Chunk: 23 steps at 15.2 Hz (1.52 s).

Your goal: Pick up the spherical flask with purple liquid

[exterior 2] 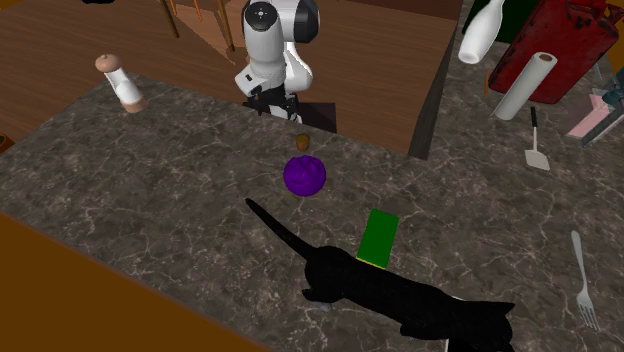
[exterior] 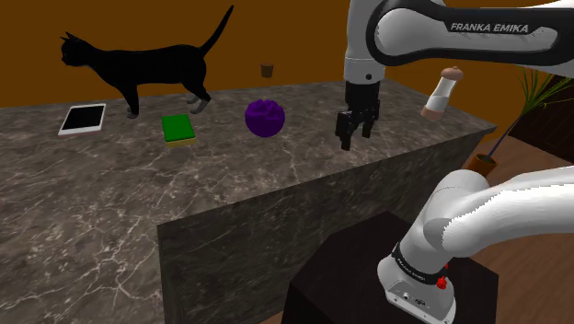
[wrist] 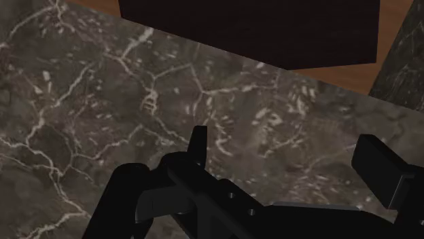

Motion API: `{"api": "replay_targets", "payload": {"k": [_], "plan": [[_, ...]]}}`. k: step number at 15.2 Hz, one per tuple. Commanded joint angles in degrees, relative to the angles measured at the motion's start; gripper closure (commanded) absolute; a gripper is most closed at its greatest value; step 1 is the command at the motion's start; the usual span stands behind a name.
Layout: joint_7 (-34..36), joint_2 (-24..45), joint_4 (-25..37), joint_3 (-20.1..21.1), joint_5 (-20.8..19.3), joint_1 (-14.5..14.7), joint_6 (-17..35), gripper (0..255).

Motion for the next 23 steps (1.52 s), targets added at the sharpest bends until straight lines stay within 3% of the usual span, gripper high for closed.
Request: {"api": "replay_targets", "payload": {"k": [1,14,23], "plan": [[0.0,0.0,0.0,0.0,0.0,0.0,0.0,0],[1.9,23.6,32.3,4.6,-0.7,1.3,-5.1,0],[4.1,42.9,63.7,8.5,-4.3,3.1,-15.2,0]]}}
